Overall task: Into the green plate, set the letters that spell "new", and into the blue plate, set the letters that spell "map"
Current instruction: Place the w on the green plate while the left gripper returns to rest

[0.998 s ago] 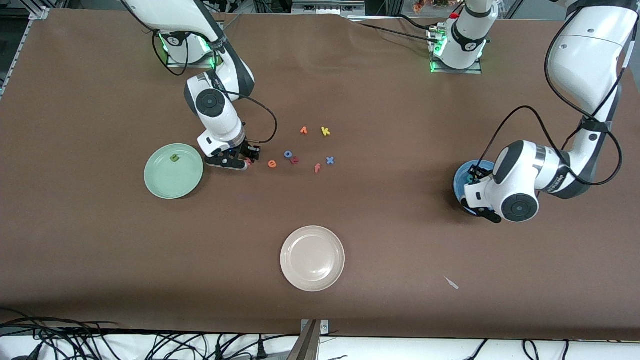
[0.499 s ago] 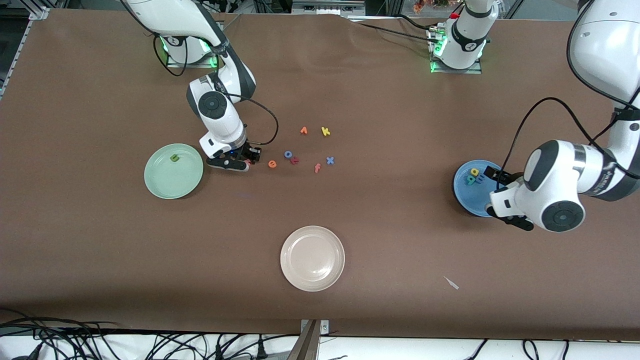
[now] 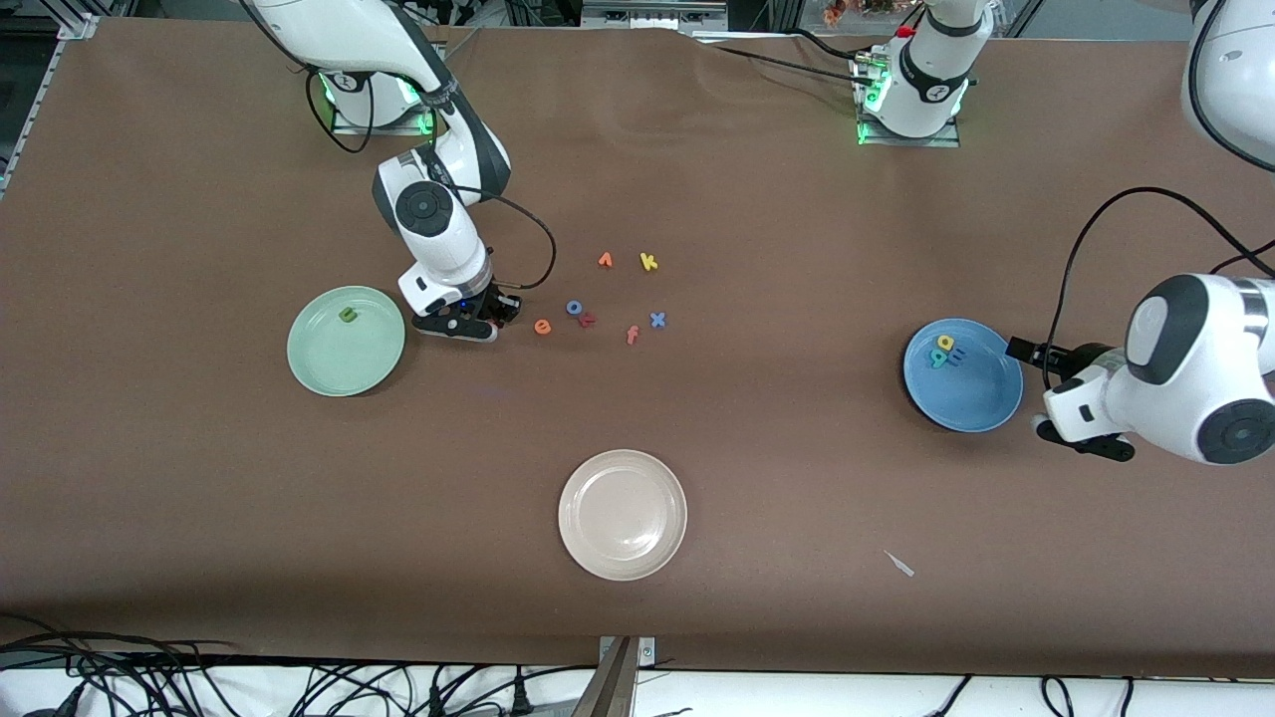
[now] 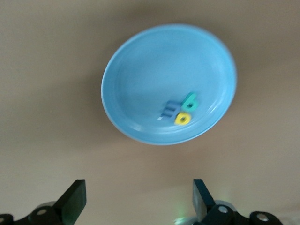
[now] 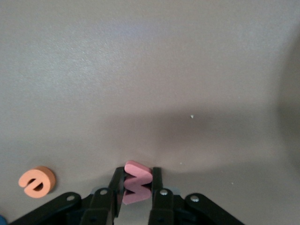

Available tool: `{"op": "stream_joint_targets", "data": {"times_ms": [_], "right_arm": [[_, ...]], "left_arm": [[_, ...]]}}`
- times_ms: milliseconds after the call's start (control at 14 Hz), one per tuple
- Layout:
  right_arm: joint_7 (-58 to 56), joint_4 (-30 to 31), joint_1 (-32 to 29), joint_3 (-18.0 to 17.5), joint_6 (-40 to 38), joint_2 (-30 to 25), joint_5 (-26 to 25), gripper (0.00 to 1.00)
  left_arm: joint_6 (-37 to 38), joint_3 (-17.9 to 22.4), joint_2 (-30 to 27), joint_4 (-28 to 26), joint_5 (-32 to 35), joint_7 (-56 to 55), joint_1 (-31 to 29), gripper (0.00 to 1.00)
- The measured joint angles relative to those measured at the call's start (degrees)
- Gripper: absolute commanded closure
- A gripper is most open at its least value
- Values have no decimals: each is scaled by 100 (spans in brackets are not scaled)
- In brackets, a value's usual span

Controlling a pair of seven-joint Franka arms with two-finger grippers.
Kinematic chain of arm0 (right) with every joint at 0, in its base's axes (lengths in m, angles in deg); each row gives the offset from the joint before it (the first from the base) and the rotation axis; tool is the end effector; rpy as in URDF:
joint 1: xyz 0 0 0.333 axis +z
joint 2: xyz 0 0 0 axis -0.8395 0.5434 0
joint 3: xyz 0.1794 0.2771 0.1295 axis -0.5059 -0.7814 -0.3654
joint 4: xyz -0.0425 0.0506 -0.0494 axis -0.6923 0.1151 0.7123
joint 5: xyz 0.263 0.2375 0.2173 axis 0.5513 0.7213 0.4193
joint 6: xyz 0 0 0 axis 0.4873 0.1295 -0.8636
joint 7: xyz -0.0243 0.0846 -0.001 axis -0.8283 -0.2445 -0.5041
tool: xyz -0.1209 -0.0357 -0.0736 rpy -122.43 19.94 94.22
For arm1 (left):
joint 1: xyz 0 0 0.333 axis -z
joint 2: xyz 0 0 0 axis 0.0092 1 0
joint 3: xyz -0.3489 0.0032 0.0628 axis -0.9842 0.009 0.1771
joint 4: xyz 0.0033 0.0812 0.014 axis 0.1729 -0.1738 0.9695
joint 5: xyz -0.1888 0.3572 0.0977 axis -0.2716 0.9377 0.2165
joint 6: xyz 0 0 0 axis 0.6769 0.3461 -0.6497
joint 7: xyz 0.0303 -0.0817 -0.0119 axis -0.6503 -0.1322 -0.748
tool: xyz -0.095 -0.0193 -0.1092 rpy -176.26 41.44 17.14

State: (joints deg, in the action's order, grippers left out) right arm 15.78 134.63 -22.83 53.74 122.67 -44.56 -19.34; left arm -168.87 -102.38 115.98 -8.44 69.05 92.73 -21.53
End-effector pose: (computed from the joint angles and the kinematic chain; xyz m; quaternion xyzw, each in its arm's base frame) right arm 0.4914 0.2867 0.1536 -0.9972 0.0729 -0.0184 0.0009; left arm 0.6778 0.0655 0.3143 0.9628 -0.1125 -0.2450 0.0166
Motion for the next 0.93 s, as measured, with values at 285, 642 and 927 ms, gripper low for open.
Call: {"op": "stream_joint_targets", "data": {"times_ms": [285,642,927], "right_arm": [[-804,-843,11,366,-1835,-231,-3,97],[-3359,-1053,-31,1657,-2656,-689,-2,96],[-4226,-551,-59,2181,-2092,-706,1,96]], "left_arm": [[-575,954,-1025,-448,-884,12,430,0],[-659,1577,-2411,-1332,-935,-14,1349,0],[-949,1735,-3121,-1695,-936,12,1481,0]]}}
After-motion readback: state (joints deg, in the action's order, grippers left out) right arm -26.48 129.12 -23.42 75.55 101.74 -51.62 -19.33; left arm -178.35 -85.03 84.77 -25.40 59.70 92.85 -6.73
